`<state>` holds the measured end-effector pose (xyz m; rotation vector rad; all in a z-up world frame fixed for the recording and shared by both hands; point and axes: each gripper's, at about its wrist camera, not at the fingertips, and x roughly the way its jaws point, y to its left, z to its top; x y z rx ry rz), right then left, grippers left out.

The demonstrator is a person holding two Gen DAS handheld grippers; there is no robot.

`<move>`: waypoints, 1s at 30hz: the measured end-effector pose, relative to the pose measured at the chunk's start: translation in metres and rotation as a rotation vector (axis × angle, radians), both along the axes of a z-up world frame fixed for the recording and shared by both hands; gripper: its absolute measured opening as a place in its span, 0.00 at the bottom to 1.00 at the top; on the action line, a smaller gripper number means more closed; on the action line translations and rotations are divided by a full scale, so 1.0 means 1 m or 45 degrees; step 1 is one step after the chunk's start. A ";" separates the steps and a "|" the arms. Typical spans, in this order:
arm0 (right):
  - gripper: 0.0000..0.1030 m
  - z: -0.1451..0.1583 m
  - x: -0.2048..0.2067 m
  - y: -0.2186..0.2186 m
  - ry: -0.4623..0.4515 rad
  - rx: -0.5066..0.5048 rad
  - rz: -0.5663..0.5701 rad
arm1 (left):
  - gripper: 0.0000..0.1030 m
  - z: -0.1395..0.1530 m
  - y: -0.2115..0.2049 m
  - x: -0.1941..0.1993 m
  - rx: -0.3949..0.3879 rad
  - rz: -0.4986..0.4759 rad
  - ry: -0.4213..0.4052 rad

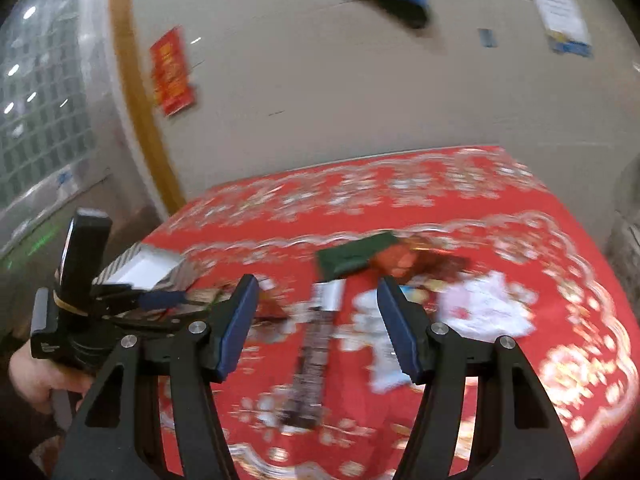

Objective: Organize snacks
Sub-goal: 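Grasp the wrapped cake bar with the left gripper while the right grasps the red foil candy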

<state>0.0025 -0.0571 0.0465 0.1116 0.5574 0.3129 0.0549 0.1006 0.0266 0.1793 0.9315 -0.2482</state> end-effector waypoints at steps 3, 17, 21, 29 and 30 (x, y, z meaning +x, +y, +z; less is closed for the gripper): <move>0.60 -0.008 0.021 0.032 0.063 -0.122 0.119 | 0.51 0.001 0.003 -0.012 -0.019 0.005 0.015; 0.60 -0.036 0.094 0.088 0.287 -0.334 0.247 | 0.51 0.001 0.009 -0.046 -0.030 0.059 0.019; 0.44 -0.044 0.102 0.091 0.357 -0.381 0.184 | 0.51 0.000 0.007 -0.047 -0.019 0.061 0.015; 0.37 -0.038 0.053 0.063 0.351 -0.256 0.103 | 0.51 0.001 -0.004 -0.067 -0.037 0.019 0.003; 0.37 -0.036 0.045 0.059 0.341 -0.225 0.093 | 0.51 0.001 -0.006 -0.071 -0.039 0.010 0.000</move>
